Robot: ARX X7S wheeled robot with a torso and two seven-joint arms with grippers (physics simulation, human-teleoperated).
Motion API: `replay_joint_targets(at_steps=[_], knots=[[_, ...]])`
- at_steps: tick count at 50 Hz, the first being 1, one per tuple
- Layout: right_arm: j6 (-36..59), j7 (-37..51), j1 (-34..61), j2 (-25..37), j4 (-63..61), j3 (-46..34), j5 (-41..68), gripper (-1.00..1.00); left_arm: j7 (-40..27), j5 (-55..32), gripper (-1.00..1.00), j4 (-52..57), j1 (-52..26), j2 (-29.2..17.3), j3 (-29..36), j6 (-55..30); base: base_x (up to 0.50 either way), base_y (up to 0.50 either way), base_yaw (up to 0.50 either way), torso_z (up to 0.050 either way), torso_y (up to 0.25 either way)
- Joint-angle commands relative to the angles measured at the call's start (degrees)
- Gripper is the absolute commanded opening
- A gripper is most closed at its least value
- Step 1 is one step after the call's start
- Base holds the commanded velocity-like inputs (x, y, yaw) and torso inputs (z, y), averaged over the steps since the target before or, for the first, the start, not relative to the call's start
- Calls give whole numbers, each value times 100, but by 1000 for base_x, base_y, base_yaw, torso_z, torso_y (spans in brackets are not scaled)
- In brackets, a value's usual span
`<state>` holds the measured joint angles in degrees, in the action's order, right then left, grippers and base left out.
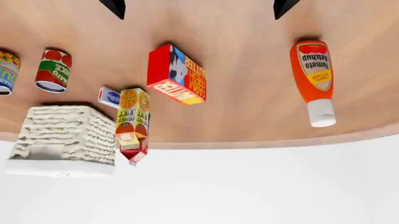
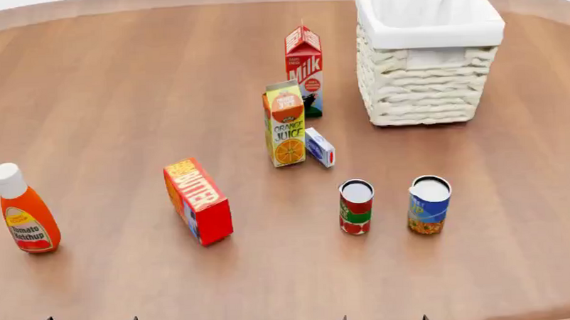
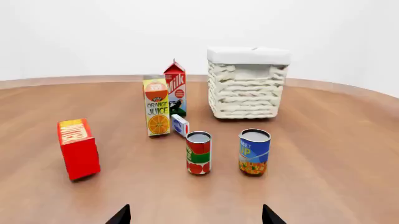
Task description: Pick up the alphabet soup, and put it in the basket.
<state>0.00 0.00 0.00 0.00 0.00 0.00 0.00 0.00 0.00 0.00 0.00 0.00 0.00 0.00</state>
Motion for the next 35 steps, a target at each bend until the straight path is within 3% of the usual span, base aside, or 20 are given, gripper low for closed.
replay_joint_targets(at_steps=[1,5,14,18,26,35], knots=[[91,117,-10,98,-157,-59,130,100,-168,-584,100,507,47,-56,-199,-238,0,0,0,0,0],[201,340,110,249,-353,-308,-258,100,-69,-1387,100,673,53,-177,-420,-537,0,0,0,0,0],[-228,588,129,364,-234,-340,-222,100,-212,-1344,100,872,144,-341,-292,-401,0,0,0,0,0],[-582,784,-66,485,-565,-407,-526,100,-332,-963,100,951,299,-365,-140,137,0,0,0,0,0],[-629,965,-368,580,-1270,-273,-479,100,-444,-930,100,1338,611,-423,-168,753,0,0,0,0,0],[-601,1098,-415,724,-1562,23,-186,100,-638,-1095,100,1573,691,-514,-333,867,0,0,0,0,0]])
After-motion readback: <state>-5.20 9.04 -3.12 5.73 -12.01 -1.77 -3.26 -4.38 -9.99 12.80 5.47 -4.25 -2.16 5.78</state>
